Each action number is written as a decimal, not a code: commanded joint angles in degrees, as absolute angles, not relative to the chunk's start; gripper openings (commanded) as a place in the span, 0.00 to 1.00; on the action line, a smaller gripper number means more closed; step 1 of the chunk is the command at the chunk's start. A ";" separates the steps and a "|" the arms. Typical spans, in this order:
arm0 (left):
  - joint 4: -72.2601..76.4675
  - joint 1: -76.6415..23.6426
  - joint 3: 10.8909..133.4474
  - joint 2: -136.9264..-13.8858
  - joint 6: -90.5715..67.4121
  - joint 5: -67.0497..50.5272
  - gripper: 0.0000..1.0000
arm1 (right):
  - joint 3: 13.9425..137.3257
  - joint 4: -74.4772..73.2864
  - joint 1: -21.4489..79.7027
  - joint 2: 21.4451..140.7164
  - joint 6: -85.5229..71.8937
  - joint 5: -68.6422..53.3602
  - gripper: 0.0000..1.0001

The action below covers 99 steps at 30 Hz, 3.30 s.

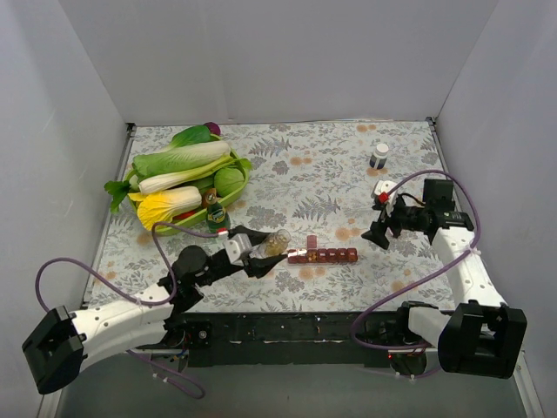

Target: Sort the pills into containers

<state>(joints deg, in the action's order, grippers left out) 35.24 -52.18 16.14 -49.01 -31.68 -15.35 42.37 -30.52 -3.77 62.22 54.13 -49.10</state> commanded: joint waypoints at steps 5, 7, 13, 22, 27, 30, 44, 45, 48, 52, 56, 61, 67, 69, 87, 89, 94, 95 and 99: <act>51.78 -52.12 8.62 -37.45 -42.45 -21.35 0.00 | 56.25 -50.63 -5.27 69.07 70.66 -32.65 0.98; 49.06 -52.12 7.56 -35.25 -42.45 -22.23 0.00 | 55.11 -48.61 -6.32 72.40 69.35 -28.50 0.98; 39.31 -52.12 7.38 -30.07 -41.40 -24.08 0.00 | 59.92 -41.84 -7.30 85.40 57.69 -16.10 0.95; 36.30 -52.29 5.89 -25.93 -42.45 -23.29 0.00 | 64.95 -42.18 -7.03 97.02 50.19 -12.22 0.85; 36.04 -52.29 6.59 -27.33 -42.10 -23.82 0.00 | 63.55 -42.80 -6.94 97.82 50.01 -13.44 0.76; 35.60 -52.29 7.20 -27.77 -42.45 -24.17 0.00 | 62.23 -42.02 -6.86 97.38 49.84 -14.85 0.75; 32.70 -52.21 7.21 -26.72 -46.76 -22.76 0.00 | 57.74 -35.51 -5.19 97.56 48.95 -13.00 0.24; 32.17 -52.29 7.38 -26.89 -47.11 -22.85 0.00 | 57.74 -35.77 -5.19 96.69 49.39 -13.36 0.22; 30.77 -52.29 8.26 -28.20 -47.63 -24.16 0.00 | 58.27 -38.49 -4.84 93.71 51.23 -16.78 0.17; 30.23 -52.29 9.23 -31.55 -48.77 -26.54 0.00 | 58.54 -45.77 -2.64 88.43 55.89 -24.24 0.14; 31.37 -52.38 8.97 -34.27 -49.74 -27.42 0.00 | 58.45 -58.41 5.42 83.77 63.88 -35.82 0.13; 33.84 -52.56 9.14 -39.79 -49.48 -28.74 0.00 | 60.55 -63.37 16.86 77.70 69.60 -47.79 0.14; 36.12 -53.08 10.98 -46.84 -50.10 -30.41 0.00 | 63.45 -59.25 29.95 73.74 72.33 -61.68 0.16; 36.47 -53.26 11.42 -48.42 -50.27 -30.59 0.00 | 64.86 -58.19 34.26 74.35 70.58 -62.40 0.16; 43.60 -54.67 14.59 -57.39 -51.59 -33.05 0.00 | 69.53 -53.61 43.24 80.16 63.54 -65.21 0.17; 43.16 -54.67 14.77 -57.04 -51.50 -32.17 0.00 | 68.91 -53.96 43.68 79.98 64.15 -65.21 0.17; 44.47 -54.67 13.36 -54.67 -52.12 -30.50 0.00 | 66.89 -52.05 44.30 78.93 63.11 -63.81 0.17; 44.82 -54.67 13.10 -54.32 -52.21 -30.32 0.00 | 65.93 -51.16 44.30 78.66 62.32 -62.68 0.17; 46.05 -54.67 12.48 -53.35 -52.91 -30.06 0.00 | 64.34 -48.96 44.30 77.61 59.77 -60.65 0.17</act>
<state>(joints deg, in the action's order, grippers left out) 38.96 -54.63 11.49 -56.12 -52.36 -32.97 66.35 -52.01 43.07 78.98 62.26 -62.54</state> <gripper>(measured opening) 0.505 0.461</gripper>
